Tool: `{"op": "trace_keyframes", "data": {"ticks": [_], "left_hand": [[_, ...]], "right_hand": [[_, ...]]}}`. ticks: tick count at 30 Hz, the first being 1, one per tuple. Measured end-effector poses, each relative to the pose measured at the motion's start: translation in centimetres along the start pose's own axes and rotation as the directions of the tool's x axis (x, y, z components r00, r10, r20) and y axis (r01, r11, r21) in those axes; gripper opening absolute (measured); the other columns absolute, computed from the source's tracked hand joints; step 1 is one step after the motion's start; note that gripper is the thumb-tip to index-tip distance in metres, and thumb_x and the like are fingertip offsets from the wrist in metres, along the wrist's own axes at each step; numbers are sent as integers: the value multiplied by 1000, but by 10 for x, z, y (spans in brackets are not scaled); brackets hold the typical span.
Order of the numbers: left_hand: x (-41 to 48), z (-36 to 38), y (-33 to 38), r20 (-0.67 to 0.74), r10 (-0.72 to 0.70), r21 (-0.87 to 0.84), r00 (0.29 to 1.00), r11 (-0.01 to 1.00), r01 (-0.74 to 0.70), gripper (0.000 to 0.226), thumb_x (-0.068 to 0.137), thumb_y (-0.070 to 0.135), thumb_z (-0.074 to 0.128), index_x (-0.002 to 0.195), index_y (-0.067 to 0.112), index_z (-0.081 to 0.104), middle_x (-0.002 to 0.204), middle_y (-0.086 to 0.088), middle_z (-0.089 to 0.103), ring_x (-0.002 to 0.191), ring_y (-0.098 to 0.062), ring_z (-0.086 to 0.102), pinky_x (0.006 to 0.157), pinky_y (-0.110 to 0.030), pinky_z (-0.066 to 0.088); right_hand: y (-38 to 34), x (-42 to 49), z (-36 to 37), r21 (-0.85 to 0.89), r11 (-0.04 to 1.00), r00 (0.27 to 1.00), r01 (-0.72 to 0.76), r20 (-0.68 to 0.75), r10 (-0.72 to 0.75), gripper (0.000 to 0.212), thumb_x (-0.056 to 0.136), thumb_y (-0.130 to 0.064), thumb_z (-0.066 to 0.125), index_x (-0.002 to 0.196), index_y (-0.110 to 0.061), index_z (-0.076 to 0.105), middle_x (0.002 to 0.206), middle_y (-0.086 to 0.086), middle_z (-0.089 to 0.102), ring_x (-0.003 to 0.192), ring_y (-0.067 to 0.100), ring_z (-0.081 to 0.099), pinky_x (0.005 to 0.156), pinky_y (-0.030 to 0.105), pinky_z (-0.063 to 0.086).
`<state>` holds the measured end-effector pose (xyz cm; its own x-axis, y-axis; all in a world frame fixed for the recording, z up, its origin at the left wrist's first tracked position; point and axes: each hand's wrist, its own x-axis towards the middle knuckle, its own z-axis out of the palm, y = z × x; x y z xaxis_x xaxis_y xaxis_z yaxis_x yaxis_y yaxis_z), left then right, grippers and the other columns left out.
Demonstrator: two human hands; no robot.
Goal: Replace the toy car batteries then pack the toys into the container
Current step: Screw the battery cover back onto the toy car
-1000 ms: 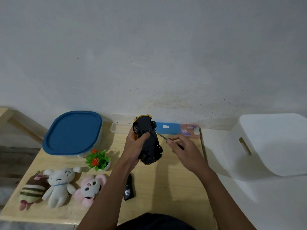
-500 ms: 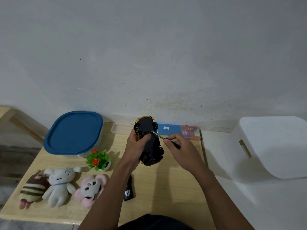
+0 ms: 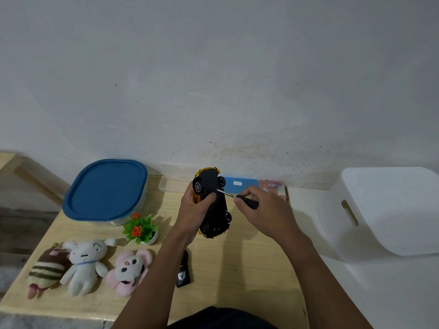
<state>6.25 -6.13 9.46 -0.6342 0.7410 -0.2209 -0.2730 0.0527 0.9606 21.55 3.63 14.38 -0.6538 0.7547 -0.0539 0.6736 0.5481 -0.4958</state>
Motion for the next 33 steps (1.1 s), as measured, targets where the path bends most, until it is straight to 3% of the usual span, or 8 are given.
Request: {"op": "trace_keyframes", "data": {"ticks": [5, 13, 19, 23, 27, 33], "left_hand": [[0, -1, 1, 19, 33, 54, 999, 998, -34, 37, 90, 8, 64, 123, 24, 59, 104, -4, 70, 91, -14, 69, 72, -24, 56], [1, -1, -1, 39, 29, 93, 999, 995, -33, 33, 89, 10, 65, 119, 25, 61, 103, -4, 71, 97, -21, 69, 85, -37, 59], [2, -3, -3, 58, 31, 121, 998, 992, -38, 33, 89, 12, 66, 118, 26, 60, 104, -2, 70, 98, -20, 68, 88, -39, 57], [1, -2, -3, 75, 46, 143, 996, 988, -57, 36, 90, 10, 65, 121, 27, 59, 105, -2, 69, 99, -19, 67, 87, -35, 57], [1, -3, -5, 98, 43, 171, 994, 984, -59, 38, 90, 9, 65, 122, 28, 58, 106, -1, 70, 99, -18, 68, 87, -35, 57], [1, -5, -2, 111, 56, 173, 992, 982, -74, 39, 90, 8, 65, 123, 27, 57, 107, -1, 70, 96, -14, 68, 80, -26, 56]], "right_hand": [[-9, 3, -10, -78, 997, 1000, -4, -5, 3, 25, 89, -58, 52, 92, -34, 58, 70, -18, 60, 60, 1, 54, 60, 23, 35], [-17, 7, -24, -154, 987, 999, 33, 31, -28, 17, 84, -48, 60, 93, -33, 59, 83, -13, 68, 76, 10, 60, 65, 25, 43], [-12, 13, -27, 36, 999, 986, 18, 166, -23, 24, 88, -43, 64, 107, -30, 55, 95, -14, 63, 84, 10, 64, 77, 34, 54], [-13, 16, -28, 106, 994, 985, -26, 174, 7, 19, 90, -46, 61, 95, -28, 58, 82, -14, 60, 75, 8, 61, 67, 28, 49], [-12, 20, -30, 218, 965, 960, -143, 269, 81, 20, 88, -47, 63, 86, -28, 58, 85, -7, 70, 80, 11, 65, 63, 25, 45], [-8, 19, -35, 167, 975, 943, -146, 321, 86, 18, 83, -31, 69, 86, -30, 52, 89, -11, 60, 82, 9, 58, 75, 32, 50]]}}
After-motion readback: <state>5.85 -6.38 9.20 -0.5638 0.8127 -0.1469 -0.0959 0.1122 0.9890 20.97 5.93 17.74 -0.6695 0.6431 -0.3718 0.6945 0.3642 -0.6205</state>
